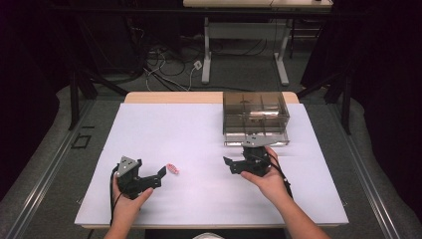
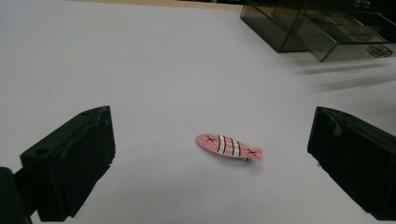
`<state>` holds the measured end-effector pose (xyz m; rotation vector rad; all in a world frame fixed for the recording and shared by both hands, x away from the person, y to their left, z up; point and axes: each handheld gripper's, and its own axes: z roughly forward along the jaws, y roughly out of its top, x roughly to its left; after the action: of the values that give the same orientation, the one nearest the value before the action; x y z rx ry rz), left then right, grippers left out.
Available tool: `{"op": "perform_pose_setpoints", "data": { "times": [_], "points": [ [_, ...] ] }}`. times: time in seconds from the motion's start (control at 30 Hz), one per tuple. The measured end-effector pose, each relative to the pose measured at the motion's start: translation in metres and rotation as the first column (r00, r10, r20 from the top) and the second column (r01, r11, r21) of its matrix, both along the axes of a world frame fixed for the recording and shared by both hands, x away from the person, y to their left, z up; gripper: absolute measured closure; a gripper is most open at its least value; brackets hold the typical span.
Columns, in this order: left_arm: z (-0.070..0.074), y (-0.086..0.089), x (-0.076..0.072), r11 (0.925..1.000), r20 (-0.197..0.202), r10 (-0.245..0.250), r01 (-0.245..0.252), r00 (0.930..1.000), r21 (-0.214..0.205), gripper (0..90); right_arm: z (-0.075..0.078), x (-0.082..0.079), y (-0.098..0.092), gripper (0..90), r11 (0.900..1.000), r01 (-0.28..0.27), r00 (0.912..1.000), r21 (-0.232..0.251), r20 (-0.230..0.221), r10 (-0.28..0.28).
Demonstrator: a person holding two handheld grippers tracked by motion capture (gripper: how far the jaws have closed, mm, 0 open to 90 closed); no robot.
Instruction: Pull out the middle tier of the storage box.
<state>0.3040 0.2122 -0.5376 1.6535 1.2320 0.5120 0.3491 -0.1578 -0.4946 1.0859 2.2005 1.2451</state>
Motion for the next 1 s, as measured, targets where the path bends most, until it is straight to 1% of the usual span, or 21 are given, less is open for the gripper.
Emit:
{"op": "perform_pose_setpoints", "data": {
  "times": [0.07,0.13,0.2,0.23,0.27,0.3,0.33,0.4,0.47,0.6,0.63,0.7,0.77,0.8,0.83,0.9,0.93,0.97,1.0],
  "points": [
    [0.000,0.000,0.000,1.0000,0.001,0.002,-0.002,1.0000,-0.003,1.0,-0.001,0.000,0.004,14.3,0.9999,-0.014,0.9999,0.010,-0.008,0.014],
    [0.001,0.000,0.000,1.0000,0.001,0.002,-0.002,1.0000,-0.004,0.9,-0.002,-0.001,0.009,11.5,0.9999,-0.005,0.9998,0.015,-0.019,0.005],
    [0.001,0.000,-0.001,1.0000,0.001,0.000,0.000,1.0000,0.001,0.9,-0.001,-0.002,0.017,8.6,0.9998,-0.003,0.9988,0.022,-0.050,0.004],
    [0.001,0.000,-0.001,1.0000,0.003,0.002,-0.002,1.0000,0.001,0.9,-0.001,-0.003,0.020,7.2,0.9996,-0.021,0.9983,0.016,-0.055,0.022],
    [0.001,0.001,-0.002,1.0000,0.001,0.004,-0.004,1.0000,-0.004,0.9,0.000,-0.004,0.023,6.2,0.9992,-0.036,0.9981,0.016,-0.050,0.037],
    [0.001,0.002,-0.002,1.0000,0.004,0.005,-0.005,1.0000,0.000,0.8,0.000,-0.006,0.026,6.2,0.9981,-0.058,0.9969,0.019,-0.052,0.059],
    [0.001,0.002,-0.003,1.0000,0.003,0.005,-0.005,1.0000,0.005,0.7,0.000,-0.006,0.030,6.7,0.9977,-0.065,0.9966,0.021,-0.049,0.066],
    [0.001,0.003,-0.004,1.0000,-0.001,0.006,-0.006,1.0000,-0.002,0.3,0.000,-0.006,0.037,8.0,0.9969,-0.075,0.9958,0.024,-0.050,0.076],
    [0.002,0.004,-0.005,1.0000,0.004,0.004,-0.004,1.0000,-0.003,0.3,-0.001,-0.006,0.043,10.1,0.9955,-0.088,0.9949,0.036,-0.045,0.090],
    [0.002,0.006,-0.006,0.9999,0.011,0.011,-0.011,0.9999,-0.005,0.3,-0.001,-0.004,0.054,14.9,0.9939,-0.106,0.9941,0.029,-0.020,0.107],
    [0.002,0.007,-0.006,0.9999,0.012,0.012,-0.012,0.9999,-0.002,0.3,-0.001,-0.003,0.056,14.9,0.9941,-0.106,0.9941,0.025,-0.020,0.106],
    [0.003,0.008,-0.006,0.9998,0.015,0.016,-0.016,0.9997,-0.007,0.3,-0.002,0.000,0.059,15.5,0.9940,-0.107,0.9943,0.024,-0.005,0.107],
    [0.003,0.009,-0.006,0.9998,0.020,0.015,-0.015,0.9997,-0.010,0.3,-0.003,0.003,0.062,15.9,0.9930,-0.116,0.9931,0.022,-0.017,0.116],
    [0.003,0.009,-0.007,0.9999,0.021,0.014,-0.014,0.9997,-0.007,0.3,-0.005,0.004,0.063,15.9,0.9928,-0.116,0.9931,0.030,-0.009,0.117],
    [0.003,0.009,-0.007,0.9999,0.022,0.012,-0.012,0.9997,-0.008,0.3,-0.005,0.004,0.064,16.3,0.9926,-0.117,0.9928,0.029,-0.018,0.118],
    [0.004,0.008,-0.007,0.9999,0.022,0.011,-0.011,0.9997,-0.011,0.3,-0.007,0.005,0.066,17.1,0.9922,-0.123,0.9921,0.023,-0.023,0.123],
    [0.004,0.009,-0.008,1.0000,0.026,0.008,-0.008,0.9996,-0.004,0.3,-0.008,0.006,0.067,17.2,0.9919,-0.125,0.9919,0.025,-0.023,0.125],
    [0.004,0.009,-0.008,1.0000,0.027,0.006,-0.006,0.9996,-0.002,0.3,-0.009,0.007,0.067,17.5,0.9918,-0.128,0.9912,0.012,-0.035,0.128],
    [0.004,0.009,-0.008,1.0000,0.029,0.006,-0.006,0.9996,-0.003,0.3,-0.009,0.007,0.068,17.7,0.9924,-0.123,0.9918,0.010,-0.034,0.123]
  ]
}}
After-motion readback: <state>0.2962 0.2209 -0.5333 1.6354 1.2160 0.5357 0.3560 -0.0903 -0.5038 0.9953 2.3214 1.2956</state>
